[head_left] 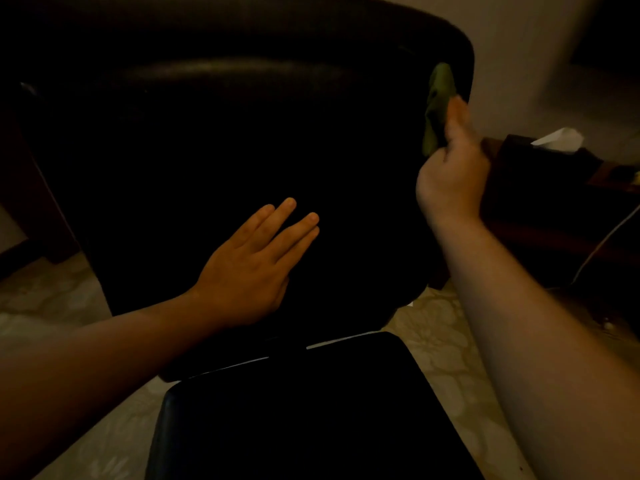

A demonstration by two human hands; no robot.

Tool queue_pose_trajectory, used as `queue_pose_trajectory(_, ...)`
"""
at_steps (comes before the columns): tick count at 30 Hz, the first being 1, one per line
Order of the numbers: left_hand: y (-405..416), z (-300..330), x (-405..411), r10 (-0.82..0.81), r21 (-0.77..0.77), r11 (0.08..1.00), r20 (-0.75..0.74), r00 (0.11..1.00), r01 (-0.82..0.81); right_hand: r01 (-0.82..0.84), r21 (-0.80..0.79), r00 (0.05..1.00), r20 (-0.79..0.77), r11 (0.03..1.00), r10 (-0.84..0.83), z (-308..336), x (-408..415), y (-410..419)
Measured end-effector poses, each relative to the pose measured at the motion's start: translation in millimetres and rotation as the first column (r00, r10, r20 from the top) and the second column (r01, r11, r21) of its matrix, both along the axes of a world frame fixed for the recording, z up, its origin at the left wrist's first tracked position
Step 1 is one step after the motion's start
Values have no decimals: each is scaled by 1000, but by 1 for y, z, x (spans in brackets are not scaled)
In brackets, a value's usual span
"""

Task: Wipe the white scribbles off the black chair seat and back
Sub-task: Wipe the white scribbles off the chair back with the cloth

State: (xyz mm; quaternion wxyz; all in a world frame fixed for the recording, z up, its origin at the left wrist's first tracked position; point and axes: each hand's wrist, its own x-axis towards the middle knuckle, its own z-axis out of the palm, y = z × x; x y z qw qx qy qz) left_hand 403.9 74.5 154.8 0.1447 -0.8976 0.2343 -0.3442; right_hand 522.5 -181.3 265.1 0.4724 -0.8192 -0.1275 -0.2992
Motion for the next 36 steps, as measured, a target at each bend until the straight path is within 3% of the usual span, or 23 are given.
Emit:
queue_pose_trajectory(3,-1,0,-1,1,-8,1000,5,1000,-1,26,-16,999,-19,1000,-26,-23,-18,-1)
queue_pose_trajectory(6,0,1,-2,8,0,1000,-5,1000,-8,93,10,995,-47,996,-93,-1,-11,5)
queue_pose_trajectory(10,0,2,-2,18,27,999,-35,999,-18,189,-138,979,106,972,-176,44,0,35)
queue_pose_trajectory(12,0,3,-2,20,27,999,-42,999,-19,164,-224,968,222,961,-113,51,-5,67)
queue_pose_trajectory(16,2,2,-1,5,15,1000,-28,1000,-4,19,-409,874,449,912,183,38,-28,135)
queue_pose_trajectory(19,3,2,-2,-5,0,1000,-37,999,5,-9,-528,826,474,849,304,39,-30,145)
queue_pose_trajectory(21,1,2,-2,-3,9,1000,-31,1000,4,28,-559,842,461,829,282,45,-22,129)
queue_pose_trajectory(25,-1,3,0,15,17,1000,-68,998,-14,145,-523,889,441,840,121,48,-4,71)
queue_pose_trajectory(30,4,6,-9,41,12,999,-90,995,-40,362,-415,876,458,835,-153,43,3,29)
queue_pose_trajectory(33,9,6,-20,92,-46,994,-59,994,-95,219,-185,945,283,958,-162,40,-2,46)
queue_pose_trajectory(36,19,8,-26,115,-15,993,-72,991,-116,158,-142,961,251,977,-118,40,-9,77)
